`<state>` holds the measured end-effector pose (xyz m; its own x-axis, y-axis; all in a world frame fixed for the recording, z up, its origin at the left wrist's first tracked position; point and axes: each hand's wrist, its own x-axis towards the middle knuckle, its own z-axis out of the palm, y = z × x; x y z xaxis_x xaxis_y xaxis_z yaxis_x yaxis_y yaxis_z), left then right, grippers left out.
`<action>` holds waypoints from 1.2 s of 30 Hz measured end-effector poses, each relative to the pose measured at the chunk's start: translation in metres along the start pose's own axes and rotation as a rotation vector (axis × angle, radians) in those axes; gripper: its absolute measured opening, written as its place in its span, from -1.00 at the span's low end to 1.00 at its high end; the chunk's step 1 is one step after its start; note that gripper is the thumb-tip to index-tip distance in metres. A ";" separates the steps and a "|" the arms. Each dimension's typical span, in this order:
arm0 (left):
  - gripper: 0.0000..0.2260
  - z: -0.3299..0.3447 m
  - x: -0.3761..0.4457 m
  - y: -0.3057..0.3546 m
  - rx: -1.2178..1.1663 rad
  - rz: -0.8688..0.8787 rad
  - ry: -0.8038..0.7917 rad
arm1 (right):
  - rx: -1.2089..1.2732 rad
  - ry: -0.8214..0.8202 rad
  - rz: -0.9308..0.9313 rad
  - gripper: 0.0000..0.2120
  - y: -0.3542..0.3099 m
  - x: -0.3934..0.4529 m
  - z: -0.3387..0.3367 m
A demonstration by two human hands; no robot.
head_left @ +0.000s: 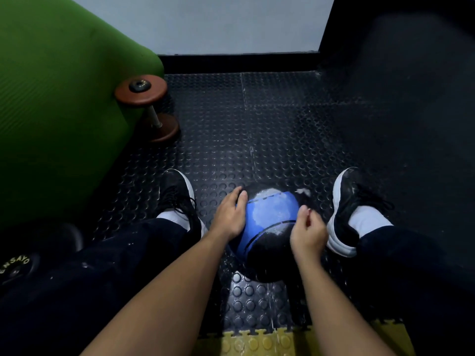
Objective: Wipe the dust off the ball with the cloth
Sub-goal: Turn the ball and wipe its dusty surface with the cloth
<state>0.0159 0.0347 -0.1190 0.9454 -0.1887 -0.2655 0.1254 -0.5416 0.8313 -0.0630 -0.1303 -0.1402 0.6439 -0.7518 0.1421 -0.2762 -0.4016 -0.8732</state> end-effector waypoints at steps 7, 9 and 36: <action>-0.53 0.003 0.001 0.003 -0.024 -0.032 0.032 | 0.032 -0.103 -0.264 -0.60 -0.008 0.003 0.001; -0.53 0.001 0.002 0.002 -0.017 -0.024 0.018 | 0.064 -0.073 -0.250 -0.59 0.002 0.001 0.001; -0.56 -0.006 -0.008 -0.010 -0.071 -0.040 0.071 | 0.030 -0.020 -0.183 -0.53 -0.007 -0.023 0.006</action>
<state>0.0086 0.0463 -0.1225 0.9579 -0.1077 -0.2660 0.1823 -0.4876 0.8538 -0.0721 -0.1072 -0.1402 0.6955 -0.6570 0.2910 -0.1316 -0.5146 -0.8473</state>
